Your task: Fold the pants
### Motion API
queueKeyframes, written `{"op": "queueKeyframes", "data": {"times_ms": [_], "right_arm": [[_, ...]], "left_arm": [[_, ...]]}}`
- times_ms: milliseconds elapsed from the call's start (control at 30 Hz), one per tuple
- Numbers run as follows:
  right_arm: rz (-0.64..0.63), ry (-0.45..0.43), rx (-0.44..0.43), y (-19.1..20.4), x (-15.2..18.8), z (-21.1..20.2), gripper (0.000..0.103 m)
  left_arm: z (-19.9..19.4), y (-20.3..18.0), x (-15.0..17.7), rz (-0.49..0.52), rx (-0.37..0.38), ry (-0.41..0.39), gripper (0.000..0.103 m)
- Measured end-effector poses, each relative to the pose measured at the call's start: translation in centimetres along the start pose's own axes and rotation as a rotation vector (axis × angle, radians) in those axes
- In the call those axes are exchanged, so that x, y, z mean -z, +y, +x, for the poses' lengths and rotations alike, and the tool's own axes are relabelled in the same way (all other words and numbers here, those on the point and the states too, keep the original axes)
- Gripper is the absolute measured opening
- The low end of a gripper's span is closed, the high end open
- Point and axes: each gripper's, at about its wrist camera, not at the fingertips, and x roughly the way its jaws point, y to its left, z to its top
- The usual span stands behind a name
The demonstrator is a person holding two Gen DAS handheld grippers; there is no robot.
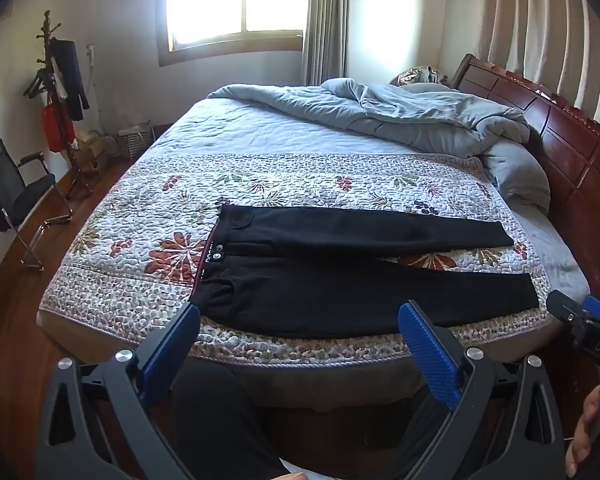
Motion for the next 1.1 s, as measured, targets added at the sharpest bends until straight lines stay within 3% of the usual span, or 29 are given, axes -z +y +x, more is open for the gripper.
{"op": "queueKeyframes", "data": {"times_ms": [1100], "right_arm": [[-0.001,0.005,0.0,0.15,0.05,-0.05,0.101]], "left_arm": [[-0.18,0.16,-0.04,-0.007,0.003,-0.001,0.099]]}}
